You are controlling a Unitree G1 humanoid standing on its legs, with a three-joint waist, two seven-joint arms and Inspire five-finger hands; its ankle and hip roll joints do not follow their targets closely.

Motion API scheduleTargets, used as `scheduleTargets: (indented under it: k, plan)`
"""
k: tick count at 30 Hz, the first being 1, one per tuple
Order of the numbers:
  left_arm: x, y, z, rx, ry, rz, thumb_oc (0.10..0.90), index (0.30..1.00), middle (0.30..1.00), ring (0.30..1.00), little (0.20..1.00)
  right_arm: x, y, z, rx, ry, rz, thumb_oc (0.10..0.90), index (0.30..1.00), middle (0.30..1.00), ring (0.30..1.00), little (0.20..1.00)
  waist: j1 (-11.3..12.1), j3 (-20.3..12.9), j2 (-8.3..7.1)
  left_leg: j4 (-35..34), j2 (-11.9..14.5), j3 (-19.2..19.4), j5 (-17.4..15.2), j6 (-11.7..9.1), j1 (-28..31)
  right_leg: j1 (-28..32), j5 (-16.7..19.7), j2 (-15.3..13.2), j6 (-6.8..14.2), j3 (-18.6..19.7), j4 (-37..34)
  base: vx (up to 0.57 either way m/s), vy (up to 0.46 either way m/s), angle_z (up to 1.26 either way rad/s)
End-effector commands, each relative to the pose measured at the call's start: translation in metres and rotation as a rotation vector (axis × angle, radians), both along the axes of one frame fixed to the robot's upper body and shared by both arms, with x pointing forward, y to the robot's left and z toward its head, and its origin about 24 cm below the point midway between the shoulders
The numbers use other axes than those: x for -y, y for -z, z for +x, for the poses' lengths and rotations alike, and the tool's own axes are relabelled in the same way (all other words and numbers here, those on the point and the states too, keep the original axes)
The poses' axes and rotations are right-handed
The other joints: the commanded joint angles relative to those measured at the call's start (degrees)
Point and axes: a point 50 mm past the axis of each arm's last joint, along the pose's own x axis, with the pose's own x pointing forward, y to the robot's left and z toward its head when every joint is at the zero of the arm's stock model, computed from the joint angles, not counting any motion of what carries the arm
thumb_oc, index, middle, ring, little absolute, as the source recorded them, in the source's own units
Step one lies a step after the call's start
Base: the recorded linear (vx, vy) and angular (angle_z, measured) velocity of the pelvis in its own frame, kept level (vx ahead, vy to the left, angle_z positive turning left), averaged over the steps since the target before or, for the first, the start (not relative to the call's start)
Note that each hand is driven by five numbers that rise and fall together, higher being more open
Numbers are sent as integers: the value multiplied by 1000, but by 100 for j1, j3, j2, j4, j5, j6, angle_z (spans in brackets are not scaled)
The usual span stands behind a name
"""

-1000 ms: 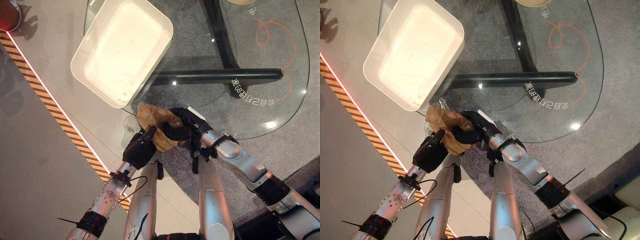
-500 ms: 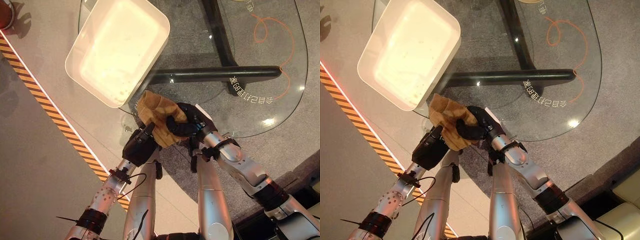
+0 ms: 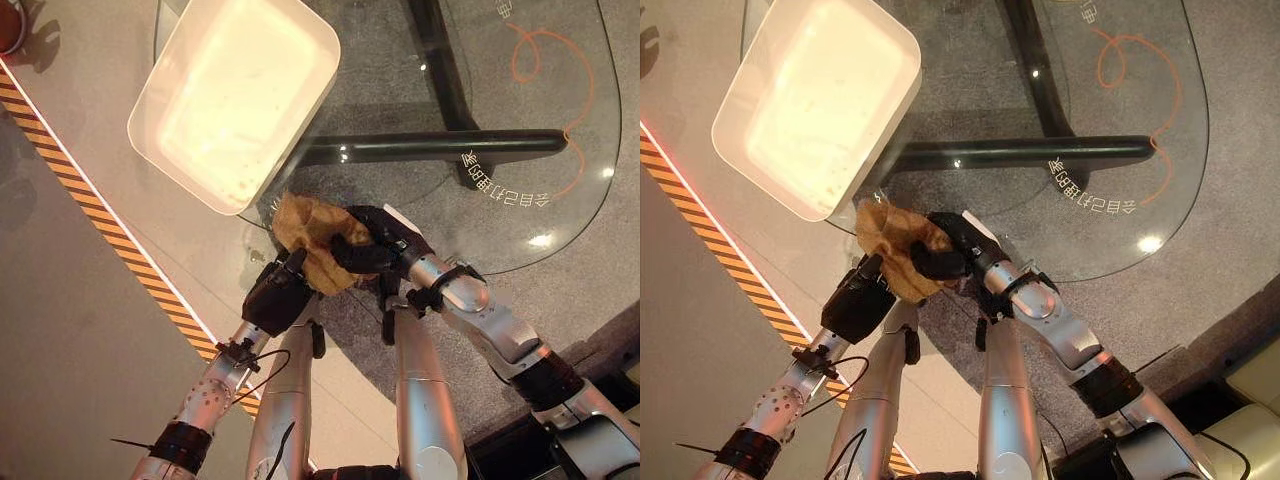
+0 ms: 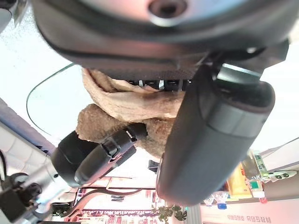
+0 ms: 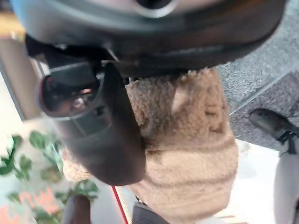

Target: Wipe the table with a cloth and put it in the basket.

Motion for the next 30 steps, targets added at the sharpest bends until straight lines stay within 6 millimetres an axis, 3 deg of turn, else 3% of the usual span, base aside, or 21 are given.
scheduleTargets:
  k: [1, 25, 30]
  plan:
    - [31, -70, 0, 386, 157, -225, 800, 900, 900, 900, 900, -40, 16, -35, -74, -314, -76, 100, 300, 300, 300, 200, 103, -134, 53, 779, 54, 33, -658, -119, -35, 71, 940, 77, 124, 174, -1117, 0, 0, 0]
    - [41, -79, -1, 413, 135, -286, 800, 900, 900, 900, 900, -37, 38, -30, -100, -211, -428, 100, 300, 300, 300, 200, 89, -134, 47, 676, -12, 8, -608, -142, -46, 48, 963, 208, 114, 309, -1218, -2, -1, 1]
    - [31, -81, 8, 376, -27, -268, 800, 900, 900, 900, 900, -41, 35, -30, -95, -216, -416, 100, 300, 300, 300, 200, 89, -134, 44, 690, -29, -22, -606, -140, -50, 28, 950, 239, 106, 339, -1170, 0, 0, 0]
